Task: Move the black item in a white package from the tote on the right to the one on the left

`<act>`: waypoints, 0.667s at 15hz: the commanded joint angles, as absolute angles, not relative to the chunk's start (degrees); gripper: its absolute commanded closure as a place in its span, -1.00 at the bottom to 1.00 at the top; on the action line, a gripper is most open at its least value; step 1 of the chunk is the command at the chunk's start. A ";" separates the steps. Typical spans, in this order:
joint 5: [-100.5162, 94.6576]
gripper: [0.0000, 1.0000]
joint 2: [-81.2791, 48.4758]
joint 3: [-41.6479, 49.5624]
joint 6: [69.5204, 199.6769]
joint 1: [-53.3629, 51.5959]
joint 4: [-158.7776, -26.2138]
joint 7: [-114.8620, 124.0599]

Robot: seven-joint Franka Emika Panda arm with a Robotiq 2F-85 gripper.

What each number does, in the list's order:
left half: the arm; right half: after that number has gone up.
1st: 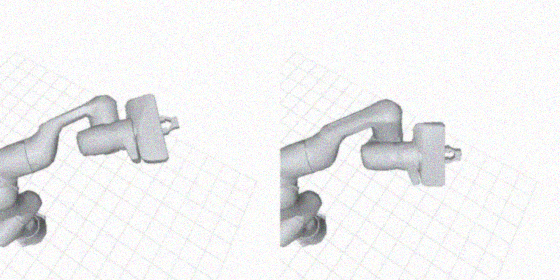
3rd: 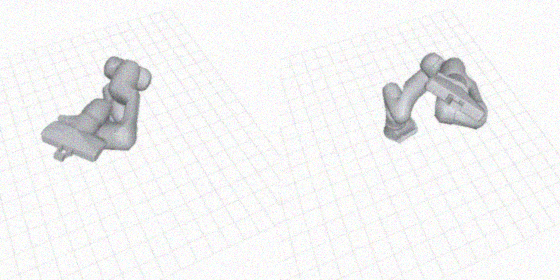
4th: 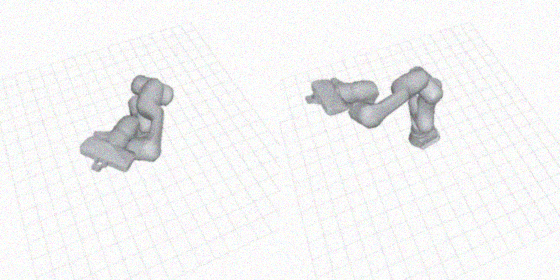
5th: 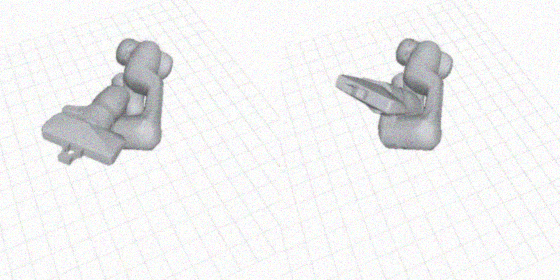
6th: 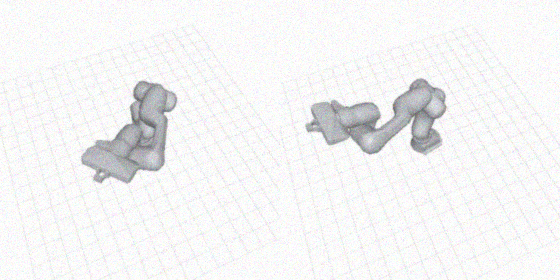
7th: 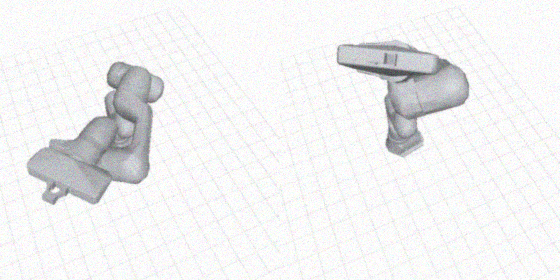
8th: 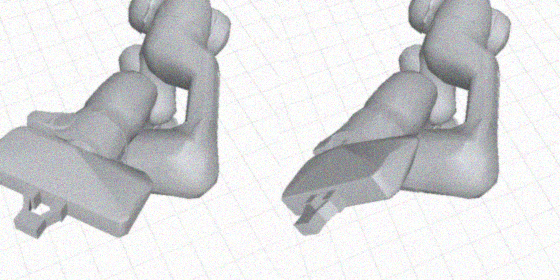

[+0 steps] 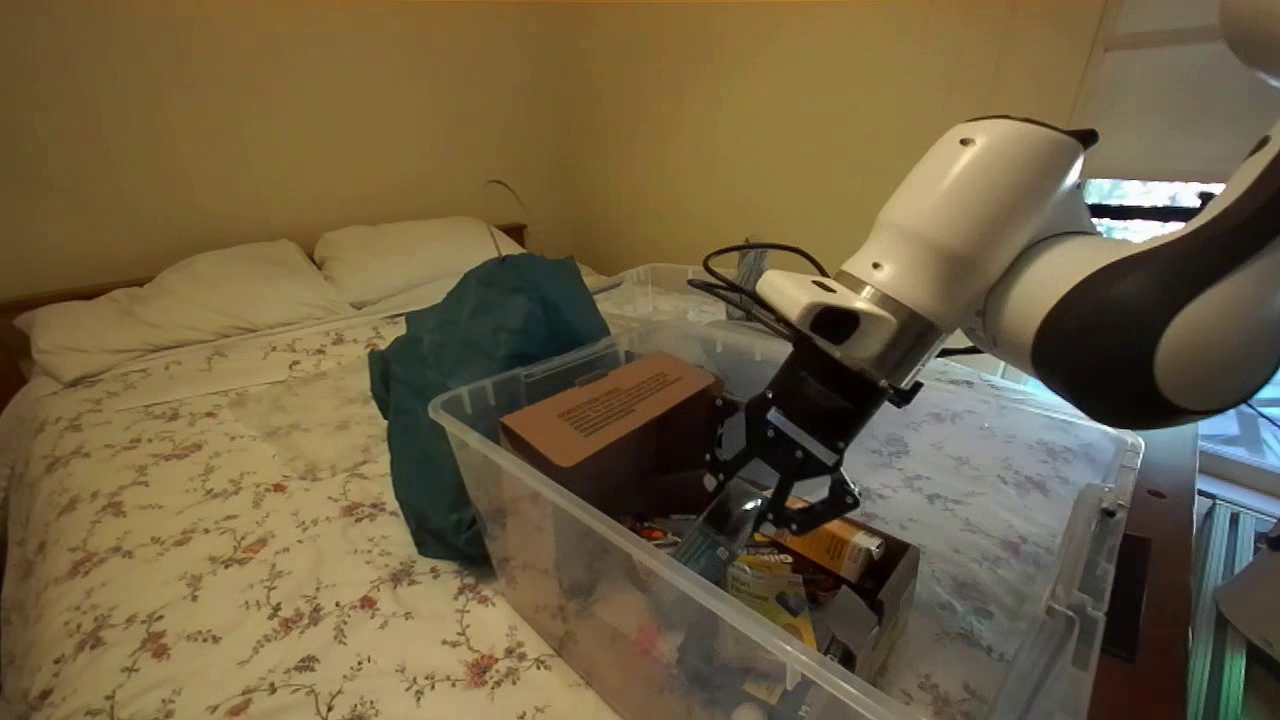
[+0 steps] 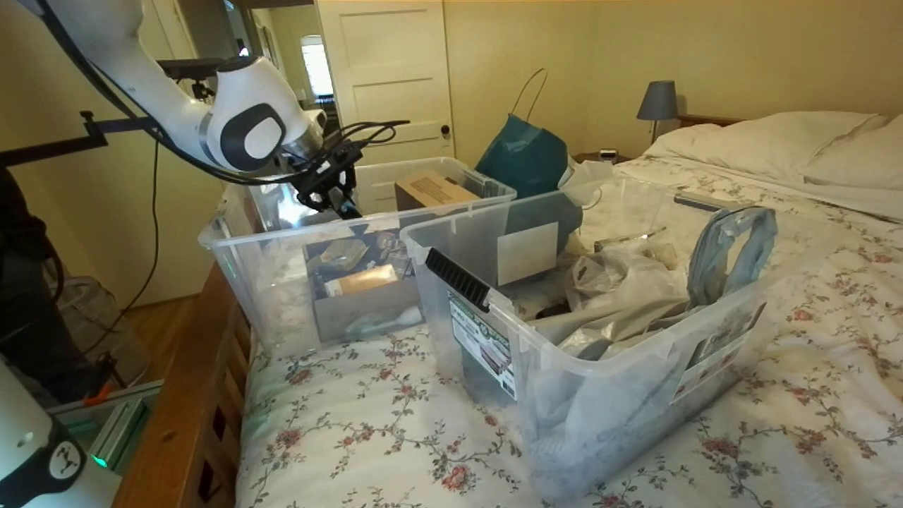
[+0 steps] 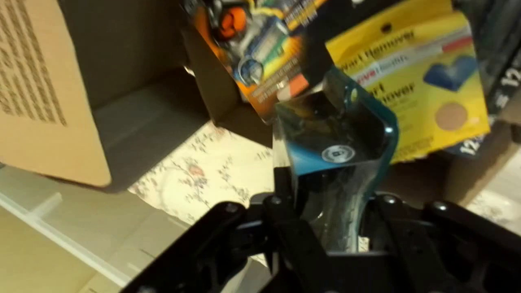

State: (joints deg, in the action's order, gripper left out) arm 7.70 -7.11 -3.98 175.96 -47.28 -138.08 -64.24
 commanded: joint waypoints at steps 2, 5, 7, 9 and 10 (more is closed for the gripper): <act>15.59 0.78 -6.11 -8.08 173.86 -43.38 -137.18 -71.21; 9.86 0.78 -6.05 -3.74 174.20 -43.15 -137.96 -68.41; 8.27 0.78 -6.48 -1.60 174.17 -43.06 -137.67 -68.04; -2.09 0.78 -7.17 -5.68 174.76 -35.70 -137.54 -62.06; -2.34 0.78 -7.42 -0.03 174.58 -40.73 -137.12 -62.44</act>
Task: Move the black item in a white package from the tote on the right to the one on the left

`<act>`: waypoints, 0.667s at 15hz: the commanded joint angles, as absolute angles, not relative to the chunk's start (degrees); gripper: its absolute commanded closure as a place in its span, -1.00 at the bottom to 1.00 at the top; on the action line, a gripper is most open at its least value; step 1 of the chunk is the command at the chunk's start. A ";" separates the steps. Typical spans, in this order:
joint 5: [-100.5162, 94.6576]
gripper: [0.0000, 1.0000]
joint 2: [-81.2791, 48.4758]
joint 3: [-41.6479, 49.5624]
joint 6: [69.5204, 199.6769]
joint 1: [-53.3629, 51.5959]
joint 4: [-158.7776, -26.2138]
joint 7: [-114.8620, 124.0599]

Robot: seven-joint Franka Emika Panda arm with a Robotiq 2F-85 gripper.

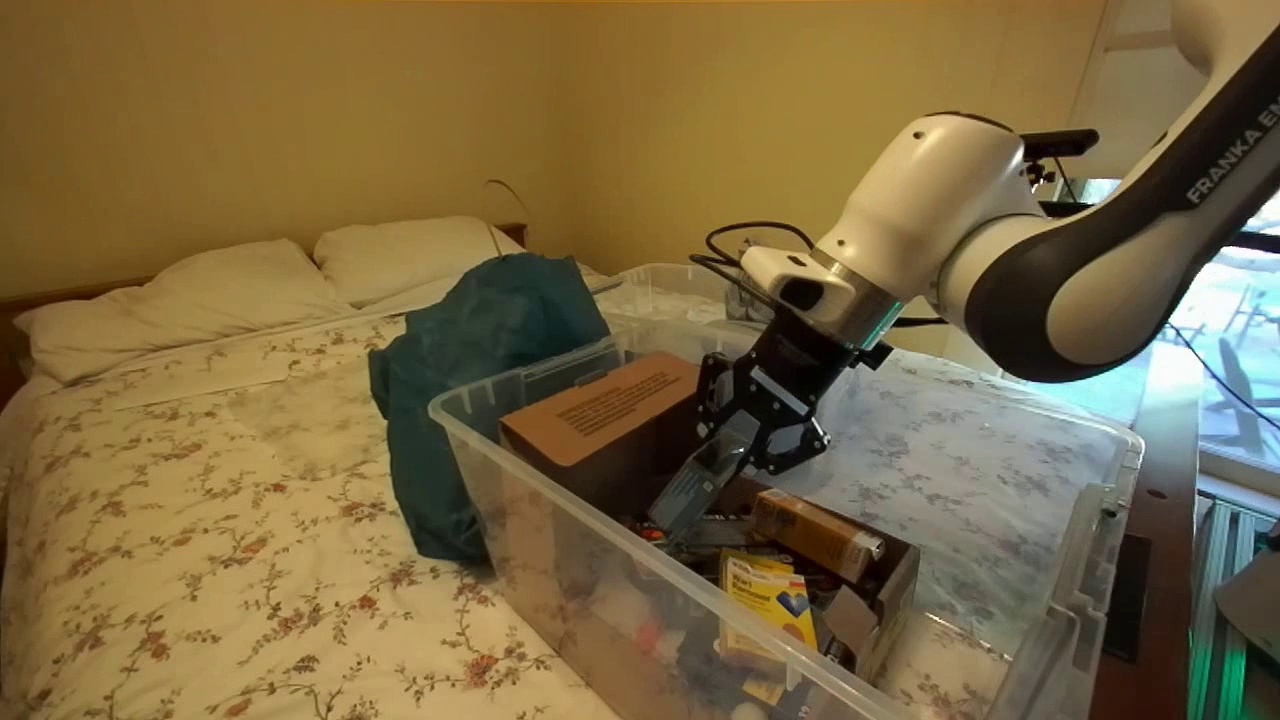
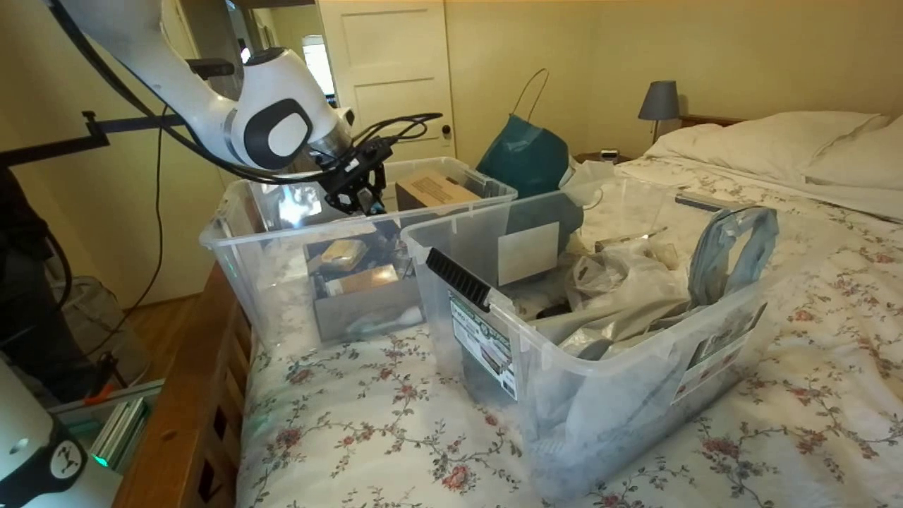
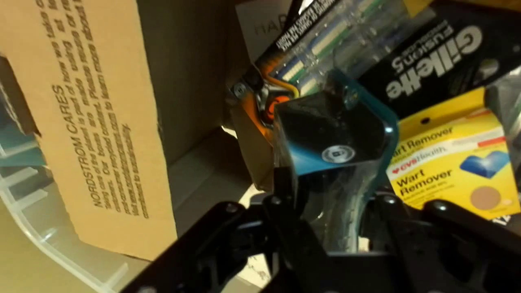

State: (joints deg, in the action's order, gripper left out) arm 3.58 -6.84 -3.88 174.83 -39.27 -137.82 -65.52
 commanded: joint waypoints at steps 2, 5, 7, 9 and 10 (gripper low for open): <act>-9.11 -0.22 -8.07 3.26 174.66 -41.40 -136.60 -58.44; -13.55 -0.50 -8.46 6.17 173.87 -43.16 -135.86 -54.78; -12.22 -0.75 -7.93 5.43 172.81 -43.39 -136.13 -54.71; -7.94 -0.98 -6.65 0.85 171.19 -41.34 -136.93 -57.00; -3.74 -1.00 -5.42 -3.31 170.77 -39.26 -137.78 -60.04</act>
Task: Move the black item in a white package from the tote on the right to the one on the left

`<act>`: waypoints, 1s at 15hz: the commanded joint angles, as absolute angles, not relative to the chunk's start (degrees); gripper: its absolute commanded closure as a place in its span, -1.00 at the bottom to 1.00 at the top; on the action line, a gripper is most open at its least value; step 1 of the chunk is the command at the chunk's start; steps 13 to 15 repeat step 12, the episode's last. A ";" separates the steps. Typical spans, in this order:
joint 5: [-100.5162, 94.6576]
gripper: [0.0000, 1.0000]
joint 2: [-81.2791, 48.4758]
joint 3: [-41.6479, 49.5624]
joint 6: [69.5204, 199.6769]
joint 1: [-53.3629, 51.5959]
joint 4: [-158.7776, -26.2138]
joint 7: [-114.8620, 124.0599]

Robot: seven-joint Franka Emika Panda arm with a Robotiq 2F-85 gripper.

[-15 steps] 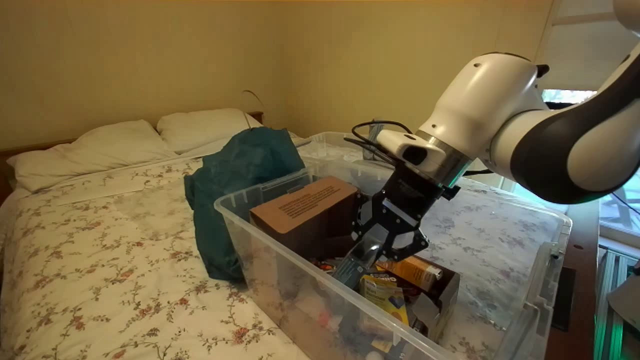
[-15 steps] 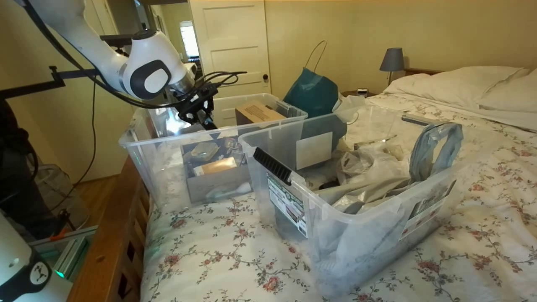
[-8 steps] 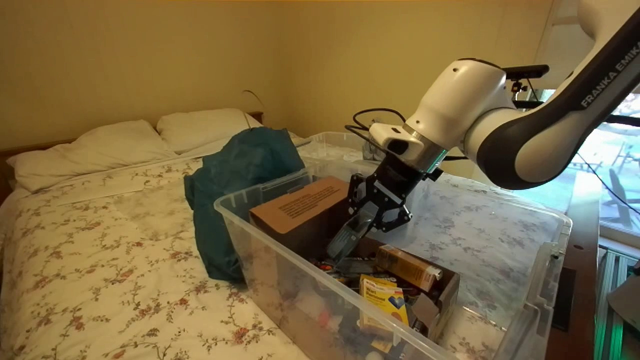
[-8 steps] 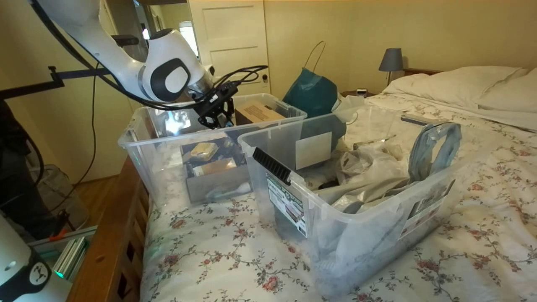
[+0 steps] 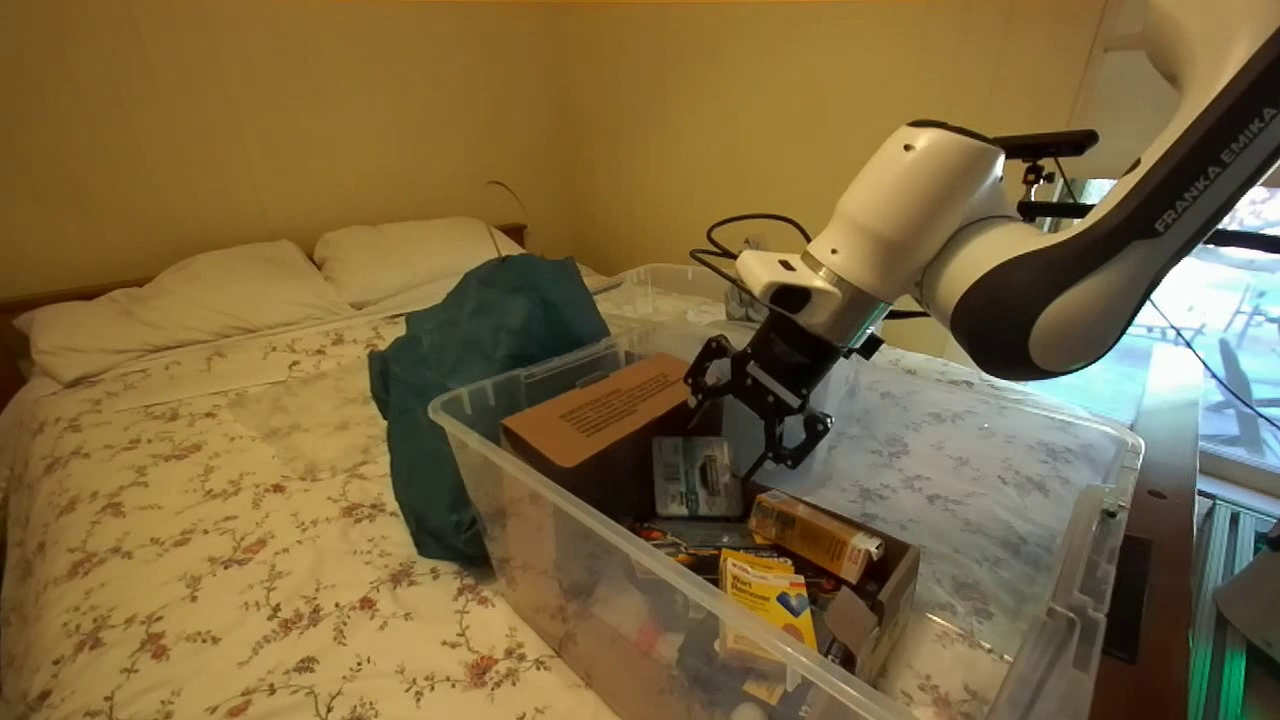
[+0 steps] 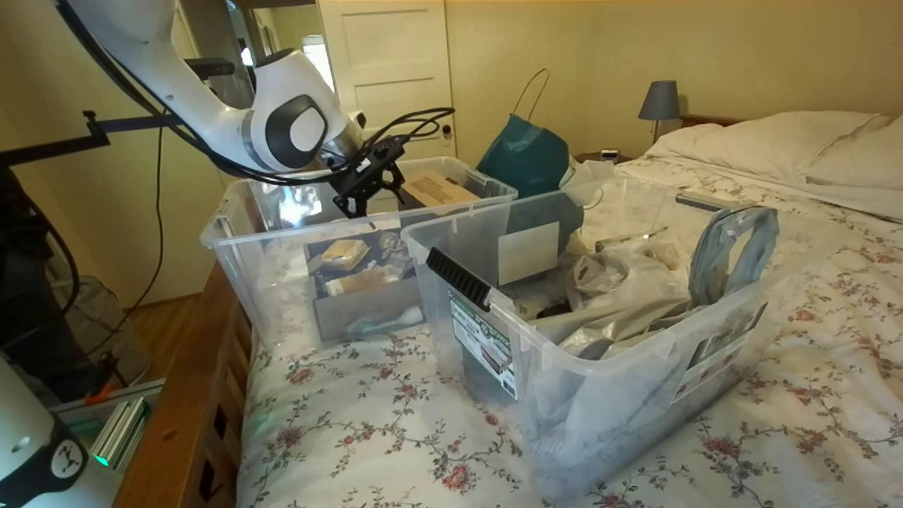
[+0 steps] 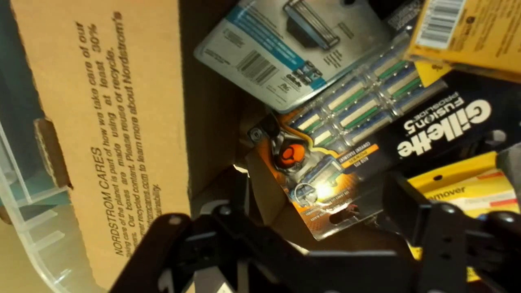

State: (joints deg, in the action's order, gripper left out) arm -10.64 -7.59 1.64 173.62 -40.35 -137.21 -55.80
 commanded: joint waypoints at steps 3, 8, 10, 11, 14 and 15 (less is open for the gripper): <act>10.29 -1.00 0.22 -12.33 165.16 -36.51 -139.40 -71.00; 19.39 -1.00 15.26 -14.34 151.37 -35.75 -142.36 -78.27; 16.69 -1.00 20.37 -13.32 152.50 -34.99 -143.92 -75.82; 18.06 -1.00 13.71 -13.43 152.94 -36.19 -140.01 -76.73; 17.84 -1.00 15.75 -13.01 152.65 -36.12 -140.58 -76.56; 17.84 -1.00 15.75 -13.01 152.65 -36.12 -140.58 -76.56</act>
